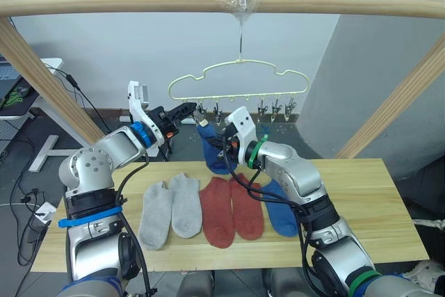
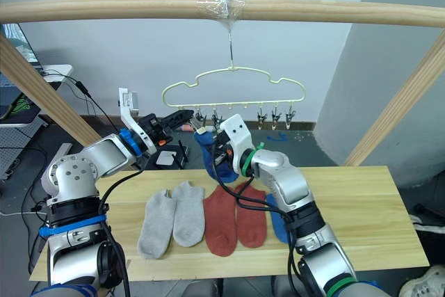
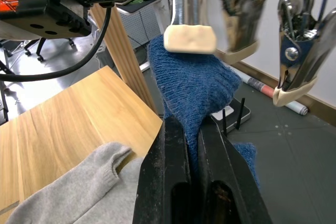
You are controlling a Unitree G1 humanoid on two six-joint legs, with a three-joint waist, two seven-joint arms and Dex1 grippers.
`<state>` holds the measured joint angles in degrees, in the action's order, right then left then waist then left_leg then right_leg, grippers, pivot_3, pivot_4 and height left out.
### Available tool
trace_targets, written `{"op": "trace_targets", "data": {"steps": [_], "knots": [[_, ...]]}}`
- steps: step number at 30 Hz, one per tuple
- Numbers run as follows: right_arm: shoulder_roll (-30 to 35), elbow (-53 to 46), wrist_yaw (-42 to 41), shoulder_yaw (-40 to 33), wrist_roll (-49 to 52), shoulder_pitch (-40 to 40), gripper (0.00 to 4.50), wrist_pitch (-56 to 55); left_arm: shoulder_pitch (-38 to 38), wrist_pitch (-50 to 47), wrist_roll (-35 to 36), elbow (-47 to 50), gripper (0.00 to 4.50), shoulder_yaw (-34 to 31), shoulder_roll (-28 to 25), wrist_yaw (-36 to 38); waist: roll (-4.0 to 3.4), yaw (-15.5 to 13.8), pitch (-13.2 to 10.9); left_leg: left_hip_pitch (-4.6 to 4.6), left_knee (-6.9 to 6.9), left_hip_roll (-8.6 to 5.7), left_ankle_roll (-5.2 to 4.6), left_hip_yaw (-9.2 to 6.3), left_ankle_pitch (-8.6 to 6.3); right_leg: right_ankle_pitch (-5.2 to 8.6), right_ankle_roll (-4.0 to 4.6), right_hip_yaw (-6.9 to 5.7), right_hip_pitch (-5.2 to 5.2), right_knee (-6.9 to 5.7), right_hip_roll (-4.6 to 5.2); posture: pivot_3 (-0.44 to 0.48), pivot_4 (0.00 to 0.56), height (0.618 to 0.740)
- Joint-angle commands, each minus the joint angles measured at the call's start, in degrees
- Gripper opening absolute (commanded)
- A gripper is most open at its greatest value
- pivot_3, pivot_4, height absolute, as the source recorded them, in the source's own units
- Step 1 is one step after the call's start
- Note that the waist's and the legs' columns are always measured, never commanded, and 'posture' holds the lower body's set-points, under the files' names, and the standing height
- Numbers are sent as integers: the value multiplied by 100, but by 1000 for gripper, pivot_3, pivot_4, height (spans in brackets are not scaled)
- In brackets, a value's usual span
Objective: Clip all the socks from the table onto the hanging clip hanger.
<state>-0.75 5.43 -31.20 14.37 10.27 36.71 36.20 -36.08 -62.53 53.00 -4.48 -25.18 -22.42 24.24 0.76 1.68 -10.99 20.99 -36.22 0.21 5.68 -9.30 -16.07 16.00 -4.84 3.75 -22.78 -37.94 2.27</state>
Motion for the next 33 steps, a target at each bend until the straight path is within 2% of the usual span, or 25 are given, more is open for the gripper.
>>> {"op": "trace_targets", "data": {"steps": [1,8,18,21,28,33], "knots": [[-55,-51,-18,-9,60,64,44,-144,-52,33,254,373,0,-19,-18,68,0,-1,0,4,1,0,1,0,0,0,0,0,-5,0,0,78,172,740],[-105,-17,41,-196,152,245,44,-130,136,24,242,552,0,100,-48,134,1,5,1,52,2,1,26,-1,16,-3,5,1,-62,-12,0,80,170,740],[-203,-285,30,-117,182,211,44,39,189,147,216,574,0,206,-122,206,1,4,1,64,2,1,30,-2,20,-12,20,-1,-72,-10,-1,79,177,740],[-208,-268,32,-127,176,224,0,40,189,204,235,563,755,151,-126,207,1,4,1,66,2,1,30,-2,20,-12,20,-1,-73,-10,-1,79,178,740],[-214,-262,-7,-76,175,198,0,58,161,198,305,541,2951,84,-190,196,1,13,1,65,2,2,31,-2,21,-12,20,-1,-73,-14,-1,83,178,740],[-354,-173,33,-16,198,182,0,100,301,81,405,656,4361,-159,-555,167,1,32,0,65,2,3,31,-2,22,-12,20,-2,-75,-14,-2,88,180,740]]}}
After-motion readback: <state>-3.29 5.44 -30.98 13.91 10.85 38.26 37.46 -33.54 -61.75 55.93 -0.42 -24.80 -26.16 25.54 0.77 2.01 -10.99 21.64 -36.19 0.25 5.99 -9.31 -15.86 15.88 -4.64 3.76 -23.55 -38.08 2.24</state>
